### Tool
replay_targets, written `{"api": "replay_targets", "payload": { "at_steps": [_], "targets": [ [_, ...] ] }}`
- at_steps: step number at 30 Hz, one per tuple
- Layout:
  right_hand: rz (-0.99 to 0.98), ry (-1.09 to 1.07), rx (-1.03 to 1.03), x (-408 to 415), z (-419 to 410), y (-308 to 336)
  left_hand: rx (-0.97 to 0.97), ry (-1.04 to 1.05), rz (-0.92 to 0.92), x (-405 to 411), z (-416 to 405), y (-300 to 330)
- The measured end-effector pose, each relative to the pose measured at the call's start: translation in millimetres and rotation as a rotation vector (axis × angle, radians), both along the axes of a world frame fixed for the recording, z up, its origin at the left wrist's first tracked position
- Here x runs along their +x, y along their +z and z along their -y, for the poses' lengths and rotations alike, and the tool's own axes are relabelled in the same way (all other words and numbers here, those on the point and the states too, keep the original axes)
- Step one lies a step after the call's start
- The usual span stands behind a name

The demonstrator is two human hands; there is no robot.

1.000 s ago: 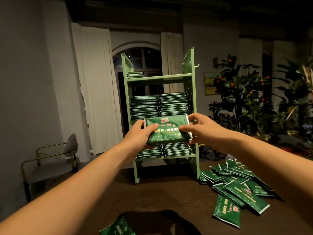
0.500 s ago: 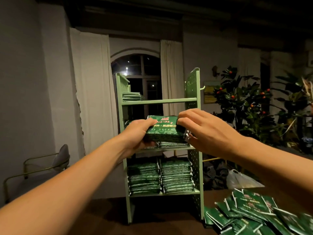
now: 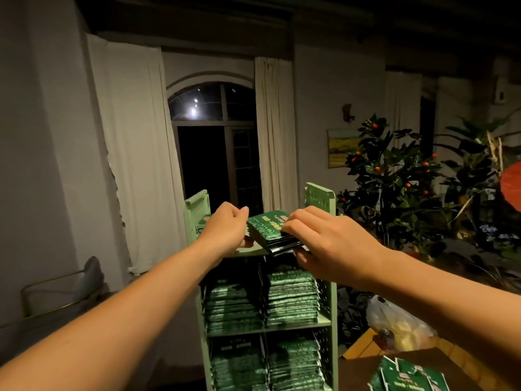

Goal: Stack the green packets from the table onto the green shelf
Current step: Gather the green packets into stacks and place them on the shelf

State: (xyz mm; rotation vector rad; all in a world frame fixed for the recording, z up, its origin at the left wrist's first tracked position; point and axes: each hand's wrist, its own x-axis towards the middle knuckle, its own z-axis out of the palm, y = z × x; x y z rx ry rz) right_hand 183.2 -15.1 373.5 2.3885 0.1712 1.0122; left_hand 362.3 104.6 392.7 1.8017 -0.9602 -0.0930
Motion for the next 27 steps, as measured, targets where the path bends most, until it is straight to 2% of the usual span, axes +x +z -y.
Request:
{"api": "replay_targets", "payload": {
  "at_steps": [5,14,18,23,27],
  "targets": [
    [-0.018,-0.067,0.08,40.2,9.4,16.3,0.054,0.02,0.208,35.7,-7.0,20.6],
    [-0.024,-0.165,0.243,108.4,34.8,-2.2,0.436,-0.016,0.626,61.2,5.6,18.3],
    [-0.07,-0.178,0.296,132.4,43.9,-0.9,0.508,-0.05,0.708,67.4,21.6,8.4],
    [-0.133,-0.131,0.41,157.7,57.1,-1.0,0.529,0.009,0.774,78.8,40.6,2.3],
    [-0.253,-0.102,0.525,160.4,63.2,1.4,0.571,-0.004,0.824,85.0,46.6,-6.2]
  ]
}}
